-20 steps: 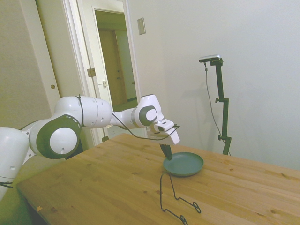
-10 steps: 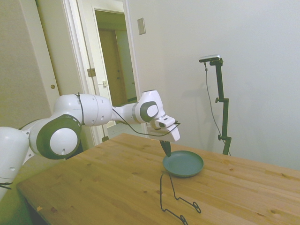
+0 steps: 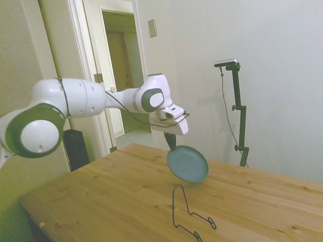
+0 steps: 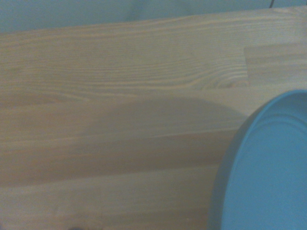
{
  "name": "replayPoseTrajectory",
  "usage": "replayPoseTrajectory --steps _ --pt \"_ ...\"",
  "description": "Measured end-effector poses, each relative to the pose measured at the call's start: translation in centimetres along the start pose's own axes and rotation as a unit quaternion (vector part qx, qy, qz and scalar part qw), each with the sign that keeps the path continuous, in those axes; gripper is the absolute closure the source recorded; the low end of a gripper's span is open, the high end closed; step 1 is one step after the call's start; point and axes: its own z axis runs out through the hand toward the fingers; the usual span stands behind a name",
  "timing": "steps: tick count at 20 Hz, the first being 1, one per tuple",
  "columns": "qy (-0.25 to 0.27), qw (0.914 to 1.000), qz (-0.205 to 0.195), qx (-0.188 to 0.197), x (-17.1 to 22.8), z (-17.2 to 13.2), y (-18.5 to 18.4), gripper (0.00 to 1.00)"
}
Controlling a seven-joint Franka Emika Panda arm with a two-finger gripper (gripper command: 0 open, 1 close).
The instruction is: Load the plate
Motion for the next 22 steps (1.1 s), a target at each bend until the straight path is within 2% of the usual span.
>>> replayPoseTrajectory --steps 4,11,15,22 --pt "-0.014 0.9993 -0.012 0.031 -0.7 -4.8 3.5 1.00" --pt "-0.045 0.9946 -0.042 0.084 0.1 -9.9 8.0 1.00" --pt "-0.073 0.9898 -0.064 0.105 1.2 -12.1 11.0 1.00" --pt "-0.082 0.9846 -0.066 0.140 3.6 -14.3 15.4 1.00"
